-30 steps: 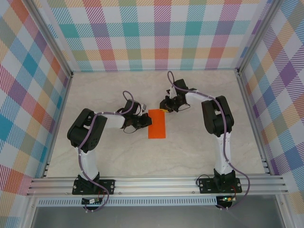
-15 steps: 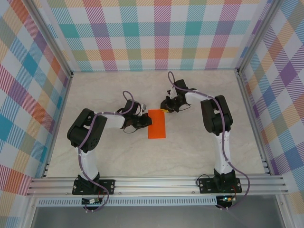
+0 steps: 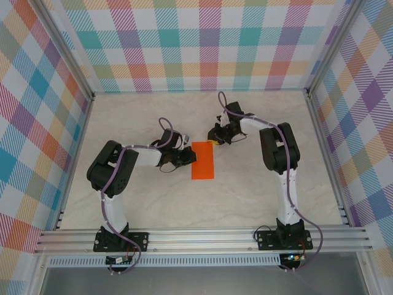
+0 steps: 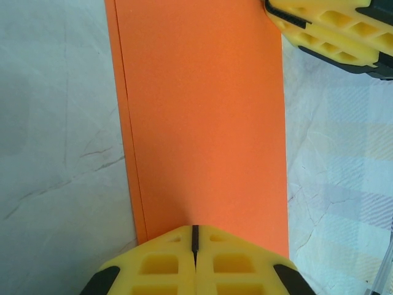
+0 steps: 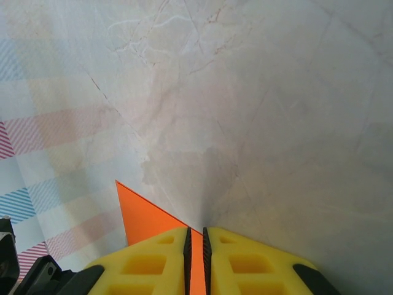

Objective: Fold a paper plane with a square sheet of paper (pick it up from the middle)
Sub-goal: Fold the square sheet of paper in half at the center of the table.

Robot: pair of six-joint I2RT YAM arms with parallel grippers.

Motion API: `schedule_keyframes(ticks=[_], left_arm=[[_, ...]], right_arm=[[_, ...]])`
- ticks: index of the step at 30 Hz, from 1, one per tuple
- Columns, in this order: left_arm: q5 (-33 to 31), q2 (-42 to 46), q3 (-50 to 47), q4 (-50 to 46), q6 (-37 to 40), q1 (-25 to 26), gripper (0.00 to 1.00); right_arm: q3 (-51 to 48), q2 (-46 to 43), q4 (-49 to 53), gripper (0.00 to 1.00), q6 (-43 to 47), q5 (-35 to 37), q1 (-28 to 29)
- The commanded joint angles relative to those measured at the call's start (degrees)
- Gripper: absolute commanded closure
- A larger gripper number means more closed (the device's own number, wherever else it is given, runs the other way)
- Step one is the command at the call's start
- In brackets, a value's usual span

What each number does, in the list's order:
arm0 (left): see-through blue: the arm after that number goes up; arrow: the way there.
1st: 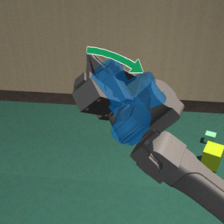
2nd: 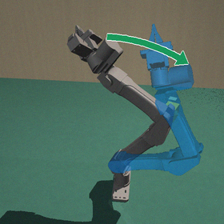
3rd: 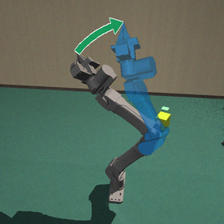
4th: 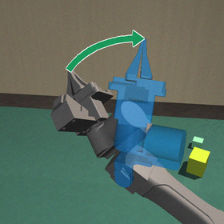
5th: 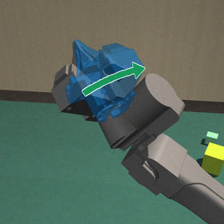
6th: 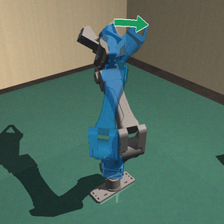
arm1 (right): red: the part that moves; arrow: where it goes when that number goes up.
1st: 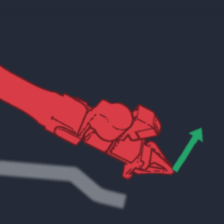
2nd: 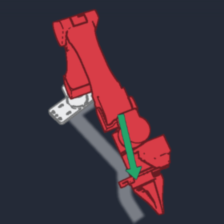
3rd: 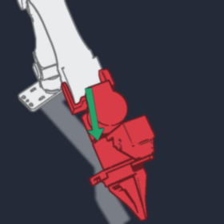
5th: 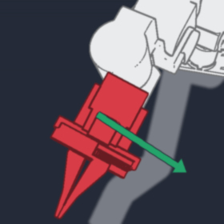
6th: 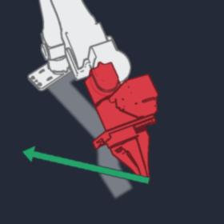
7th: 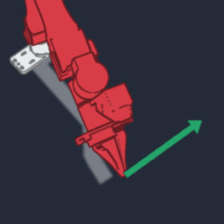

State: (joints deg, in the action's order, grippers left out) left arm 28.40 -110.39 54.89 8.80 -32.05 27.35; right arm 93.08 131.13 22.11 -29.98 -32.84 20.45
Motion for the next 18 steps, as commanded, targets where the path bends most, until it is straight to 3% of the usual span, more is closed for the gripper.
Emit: schedule_keyframes(ticks=[1, 6, 10, 18], left_arm=[[-7.51, -4.56, -4.01, -11.98, 1.97, 0.51, 0.95], [-5.39, -2.87, -5.19, -10.62, 1.64, 0.50, 0.94], [-2.41, 0.81, -5.59, -10.82, 1.25, 0.71, 0.90], [-3.01, 10.35, -7.86, -12.79, 0.64, 0.94, 0.72]], right_arm=[[-0.62, 2.67, 2.30, 0.84, 0.09, 2.00, -0.14], [-3.87, -3.97, 1.96, 0.81, 0.53, 1.55, -0.14], [-13.00, -11.93, -2.15, 0.79, -0.26, 1.39, -0.11], [-28.67, -19.73, -9.28, 0.72, -1.63, -0.34, 1.95]])
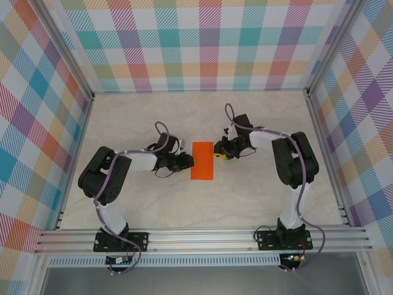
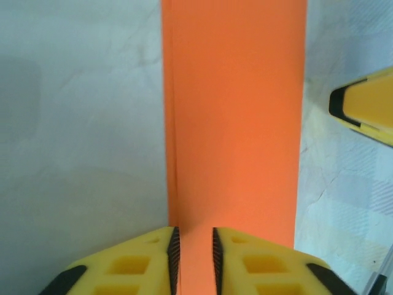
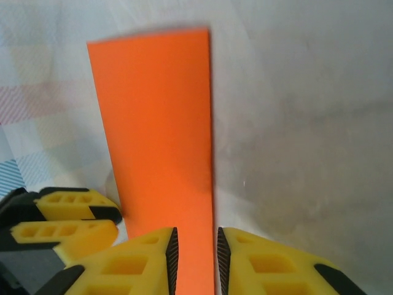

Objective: Fold a paper plane with a square sheet of paper (pick it up from the middle)
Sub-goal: Fold the square sheet of paper in half at the center of the table, then fold the triangle a second time at the center of the table.

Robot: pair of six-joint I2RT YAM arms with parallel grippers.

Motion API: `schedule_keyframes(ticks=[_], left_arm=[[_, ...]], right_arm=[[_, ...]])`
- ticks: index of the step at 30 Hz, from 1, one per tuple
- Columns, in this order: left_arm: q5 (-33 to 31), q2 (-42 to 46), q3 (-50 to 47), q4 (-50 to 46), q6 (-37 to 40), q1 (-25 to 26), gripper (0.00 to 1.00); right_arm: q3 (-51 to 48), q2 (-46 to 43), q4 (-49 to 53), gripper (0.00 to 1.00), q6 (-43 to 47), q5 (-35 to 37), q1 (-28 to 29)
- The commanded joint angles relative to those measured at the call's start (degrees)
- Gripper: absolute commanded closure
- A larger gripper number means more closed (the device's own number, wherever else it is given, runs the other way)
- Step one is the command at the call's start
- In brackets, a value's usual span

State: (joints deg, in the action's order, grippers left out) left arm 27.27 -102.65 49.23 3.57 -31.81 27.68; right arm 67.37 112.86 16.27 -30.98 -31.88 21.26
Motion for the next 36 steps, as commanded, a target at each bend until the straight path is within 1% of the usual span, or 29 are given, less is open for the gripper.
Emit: schedule_keyframes(ticks=[1, 5, 7, 10, 12, 18, 20, 23, 27, 36], left_arm=[[-2.40, 3.69, -2.89, -7.53, 0.05, 0.61, 0.70], [-3.09, 7.10, -6.33, -5.71, -2.41, 0.57, 0.66], [-3.37, 8.93, -8.63, -3.84, -3.99, 0.55, 0.63], [-2.37, 10.51, -10.61, -1.25, -6.03, 0.62, 0.61], [-1.66, 10.84, -11.14, -0.02, -6.91, 0.62, 0.61], [0.49, 11.07, -11.28, 3.70, -9.28, 0.55, 0.60], [1.35, 10.43, -10.85, 4.78, -9.89, 0.62, 0.59], [2.26, 9.35, -10.24, 6.25, -10.90, 0.60, 0.59], [1.95, 7.80, -8.98, 6.67, -11.25, 0.62, 0.58], [3.50, 3.86, -6.10, 7.78, -12.06, 0.71, 0.55]], right_arm=[[-4.06, -1.82, -3.91, 0.71, -0.57, -1.36, 1.81], [-7.41, -3.02, -5.55, 0.71, -0.71, -1.16, 3.85], [-8.75, -3.43, -6.22, 0.72, -0.87, -1.00, 4.70], [-10.21, -3.92, -6.28, 0.76, -0.92, 0.40, 5.20], [-10.81, -4.48, -6.06, 0.77, -0.83, 1.42, 5.29], [-11.21, -8.91, -3.73, 0.76, -0.12, 4.22, 5.27], [-11.47, -10.40, -3.53, 0.75, -0.17, 4.37, 5.29], [-12.13, -11.58, -4.56, 0.75, -0.41, 3.41, 5.31], [-12.25, -10.16, -7.43, 0.76, -1.42, -0.44, 5.29], [-11.38, -4.44, -7.75, 0.76, -1.27, -0.40, 5.37]])
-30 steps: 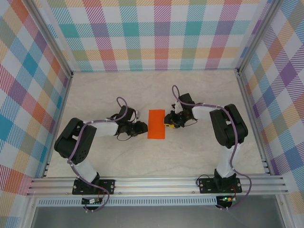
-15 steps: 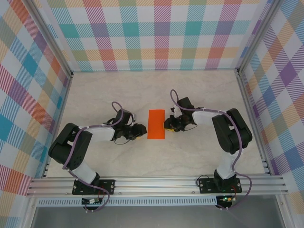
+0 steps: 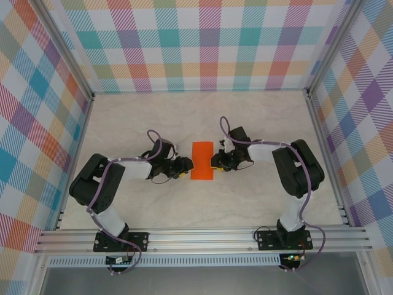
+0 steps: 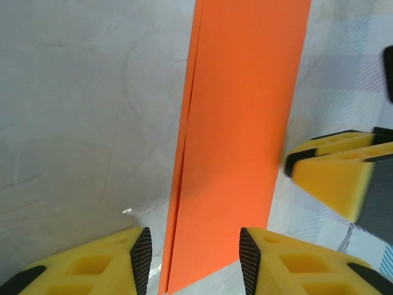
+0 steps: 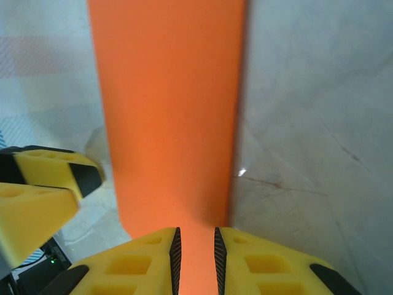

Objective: Fold a paper plane with a square sheet of paper (pick it up from the middle)
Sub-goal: Fold the triangle a second time at the center of the table.

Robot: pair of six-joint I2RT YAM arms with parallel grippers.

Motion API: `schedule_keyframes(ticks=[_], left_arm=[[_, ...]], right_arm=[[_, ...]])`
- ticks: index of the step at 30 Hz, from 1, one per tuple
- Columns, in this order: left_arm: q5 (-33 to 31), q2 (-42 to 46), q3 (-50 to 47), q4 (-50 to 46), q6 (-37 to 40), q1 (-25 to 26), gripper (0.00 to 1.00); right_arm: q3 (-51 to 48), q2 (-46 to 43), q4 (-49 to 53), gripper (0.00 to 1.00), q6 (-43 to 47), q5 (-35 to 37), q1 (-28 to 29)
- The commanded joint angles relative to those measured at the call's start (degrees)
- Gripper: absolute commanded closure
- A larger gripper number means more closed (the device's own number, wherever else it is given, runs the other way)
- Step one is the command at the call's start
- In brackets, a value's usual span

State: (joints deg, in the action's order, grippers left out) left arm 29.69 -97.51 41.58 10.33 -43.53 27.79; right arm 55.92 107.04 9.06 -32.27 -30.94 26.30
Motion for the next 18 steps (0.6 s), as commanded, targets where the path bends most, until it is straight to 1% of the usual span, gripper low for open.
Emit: schedule_keyframes(ticks=[1, 7, 12, 18], left_arm=[[1.20, -1.52, 1.79, 0.82, -0.18, 0.60, 0.54], [1.53, -3.07, 2.93, 0.31, 0.02, 0.85, 0.52], [2.00, -3.66, 3.93, 0.02, -0.04, 1.29, 0.52], [2.85, -4.51, 4.90, -0.29, -0.07, 2.26, 0.52]], right_arm=[[-0.02, 1.67, -0.54, 0.76, 0.02, -1.14, 0.32], [-0.89, 1.81, -0.16, 0.76, 0.30, 0.57, 0.33], [-1.25, 0.85, -0.15, 0.77, 0.18, 0.88, 0.33], [-1.25, 1.76, -0.12, 0.77, 0.15, 1.00, 0.33]])
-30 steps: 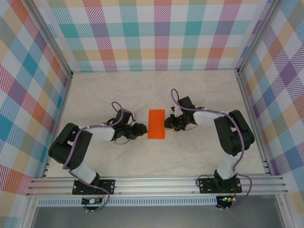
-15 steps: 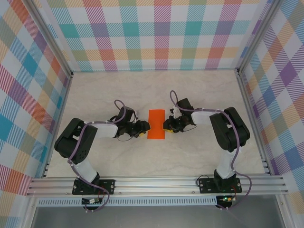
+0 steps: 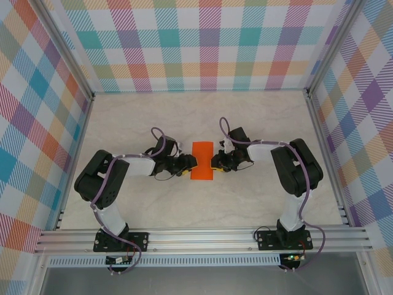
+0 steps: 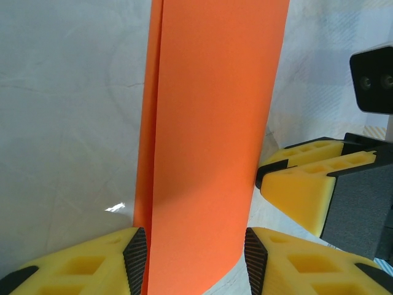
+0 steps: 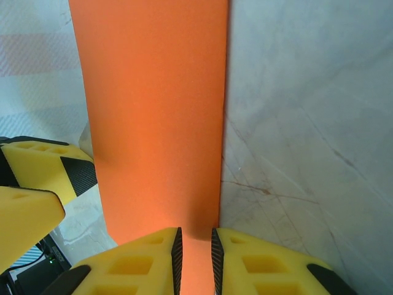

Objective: Fold a paper plane with a square sheet of paper (pick it up from the middle)
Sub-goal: Fold the triangle a second time at the center of the table.

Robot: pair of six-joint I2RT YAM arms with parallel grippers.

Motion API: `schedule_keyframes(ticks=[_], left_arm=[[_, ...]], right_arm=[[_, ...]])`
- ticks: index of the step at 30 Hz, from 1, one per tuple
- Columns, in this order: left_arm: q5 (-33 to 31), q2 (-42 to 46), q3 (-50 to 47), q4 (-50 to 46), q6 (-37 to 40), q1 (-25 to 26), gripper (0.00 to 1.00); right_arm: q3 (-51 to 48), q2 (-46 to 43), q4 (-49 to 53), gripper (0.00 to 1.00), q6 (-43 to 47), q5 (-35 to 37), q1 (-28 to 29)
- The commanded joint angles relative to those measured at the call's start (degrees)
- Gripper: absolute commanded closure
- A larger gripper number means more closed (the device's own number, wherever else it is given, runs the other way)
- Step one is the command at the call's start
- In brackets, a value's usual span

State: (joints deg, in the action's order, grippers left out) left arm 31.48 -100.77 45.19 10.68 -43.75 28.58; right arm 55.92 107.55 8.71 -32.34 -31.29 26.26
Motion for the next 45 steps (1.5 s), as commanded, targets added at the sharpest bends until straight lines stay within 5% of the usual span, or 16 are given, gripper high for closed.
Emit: schedule_keyframes(ticks=[1, 45], left_arm=[[1.04, -1.36, 1.39, -0.66, 0.02, 1.52, 0.52], [7.01, -7.26, 8.17, 3.19, 2.16, -1.64, 0.50]], right_arm=[[-1.30, 1.35, 0.23, 0.77, 0.20, 1.34, 0.34], [-0.77, -1.77, 1.54, 0.73, 1.48, 2.36, 0.37]])
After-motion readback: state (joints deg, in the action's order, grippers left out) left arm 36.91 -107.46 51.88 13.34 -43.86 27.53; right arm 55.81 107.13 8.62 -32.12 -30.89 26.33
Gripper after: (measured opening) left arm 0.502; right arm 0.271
